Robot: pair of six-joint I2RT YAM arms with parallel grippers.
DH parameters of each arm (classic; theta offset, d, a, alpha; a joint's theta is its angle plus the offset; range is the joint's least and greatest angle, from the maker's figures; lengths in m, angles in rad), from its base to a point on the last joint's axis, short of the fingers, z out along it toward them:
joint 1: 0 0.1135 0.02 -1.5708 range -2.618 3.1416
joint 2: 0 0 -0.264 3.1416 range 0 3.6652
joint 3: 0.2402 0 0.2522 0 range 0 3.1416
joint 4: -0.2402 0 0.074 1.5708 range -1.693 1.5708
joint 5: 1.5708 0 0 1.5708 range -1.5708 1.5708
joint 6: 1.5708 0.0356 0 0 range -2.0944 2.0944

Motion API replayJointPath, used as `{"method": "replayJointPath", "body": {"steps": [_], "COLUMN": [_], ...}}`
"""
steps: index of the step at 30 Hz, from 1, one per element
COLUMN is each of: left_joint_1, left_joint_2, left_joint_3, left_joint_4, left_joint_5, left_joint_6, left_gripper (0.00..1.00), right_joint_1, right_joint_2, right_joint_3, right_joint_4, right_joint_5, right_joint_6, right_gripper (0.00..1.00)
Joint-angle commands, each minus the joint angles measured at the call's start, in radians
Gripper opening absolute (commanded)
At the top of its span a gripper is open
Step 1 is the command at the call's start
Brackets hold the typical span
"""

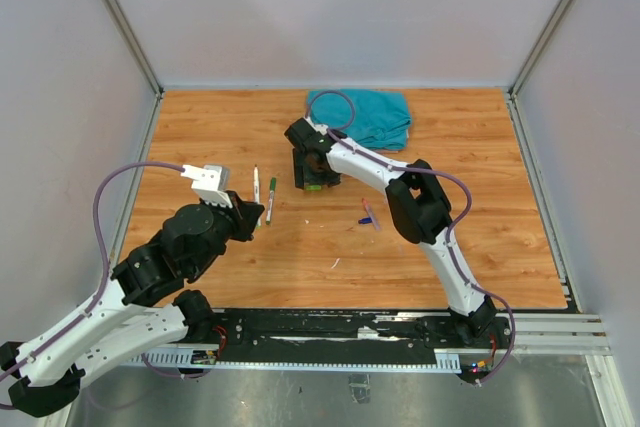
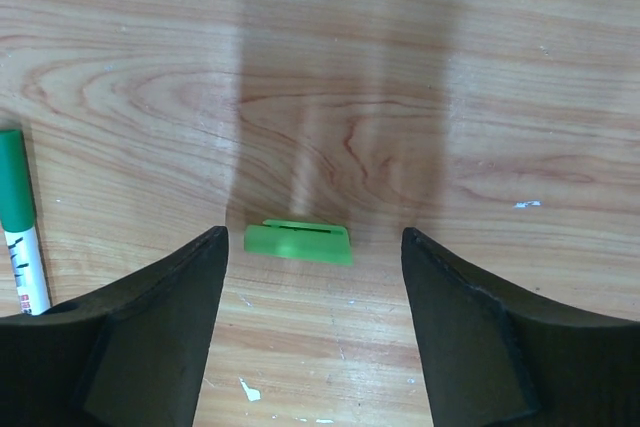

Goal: Insert the pens into the pen caps
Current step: Pick up the pen cap from the center of the board.

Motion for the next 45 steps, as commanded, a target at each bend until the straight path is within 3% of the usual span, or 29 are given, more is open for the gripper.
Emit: {"method": "replayJointPath", "body": {"steps": [1,5,21,26,31,45], "left_joint_1": [0.003,0.002,0.003,0.003,0.002,0.003], "left_joint_2": [-0.018,-0.029,-0.069,-0.082,-0.088,-0.112], "left_joint_3": [0.0,0.001,-0.011,-0.014,-0.011,-0.01], "left_joint_4": [0.025,0.017,0.013,0.006,0.001,-0.008], "left_joint_5": [-0.003,-0.017,-0.025,-0.032,-0.035,-0.052], "left_joint_6": [0.009,0.013,0.015,0.012,0.01,0.008], "left_gripper": [0.01,0.01,0.0,0.0,0.01,0.0], "right_joint_1": [-0.007,-0.004,-0.001,-0.001,-0.001,0.002], "right_joint_2": [0.027,0.044,0.081,0.072,0.037,-0.28], "right_joint_3": [0.044,0.072,0.108,0.096,0.048,-0.355], "right_joint_4": [-0.05,-0.078,-0.157,-0.149,-0.108,0.144], "right_joint_5": [-0.004,-0.002,0.019,0.018,0.017,-0.207], "right_joint_6": [0.014,0.015,-0.007,-0.007,-0.031,-0.51], "right_gripper": [0.69,0.62,0.55,0.42,0.36,0.36]}}
